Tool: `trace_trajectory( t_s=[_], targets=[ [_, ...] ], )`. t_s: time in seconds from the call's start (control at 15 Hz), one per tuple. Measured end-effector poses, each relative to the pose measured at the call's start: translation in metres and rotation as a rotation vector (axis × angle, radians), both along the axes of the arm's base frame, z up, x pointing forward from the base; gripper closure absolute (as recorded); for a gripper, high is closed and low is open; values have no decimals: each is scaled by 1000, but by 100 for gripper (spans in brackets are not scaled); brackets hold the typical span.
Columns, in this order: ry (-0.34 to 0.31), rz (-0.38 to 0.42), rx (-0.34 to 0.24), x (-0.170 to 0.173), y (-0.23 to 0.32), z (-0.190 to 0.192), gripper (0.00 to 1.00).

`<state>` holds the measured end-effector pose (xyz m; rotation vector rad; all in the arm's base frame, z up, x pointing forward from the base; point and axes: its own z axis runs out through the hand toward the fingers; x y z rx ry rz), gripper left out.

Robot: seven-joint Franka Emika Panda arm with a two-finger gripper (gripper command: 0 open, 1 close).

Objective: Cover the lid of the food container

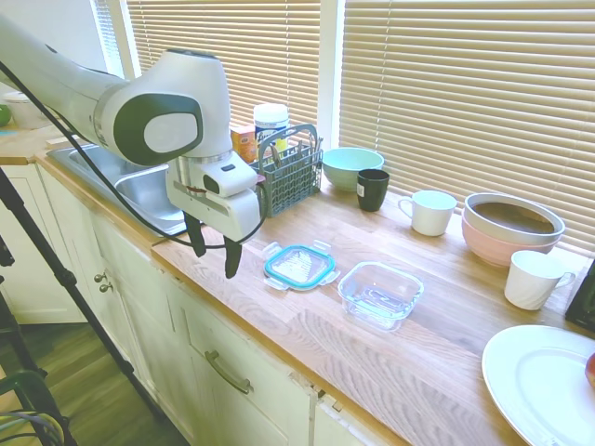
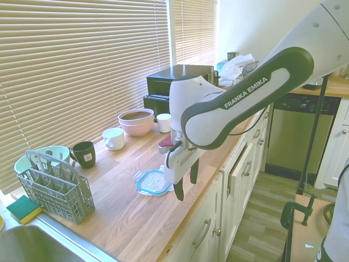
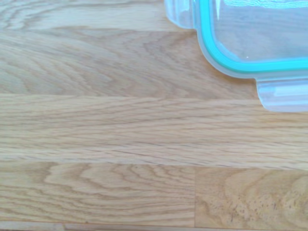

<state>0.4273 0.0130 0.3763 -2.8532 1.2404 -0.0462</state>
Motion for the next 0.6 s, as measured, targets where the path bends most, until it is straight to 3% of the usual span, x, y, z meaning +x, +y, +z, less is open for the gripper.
trace_trajectory(
  t_s=[0.33, 0.6],
  targets=[
    [-8, -6, -23, 3, 8, 4, 0],
    [-23, -30, -101, 21, 28, 6, 0]
  ],
)
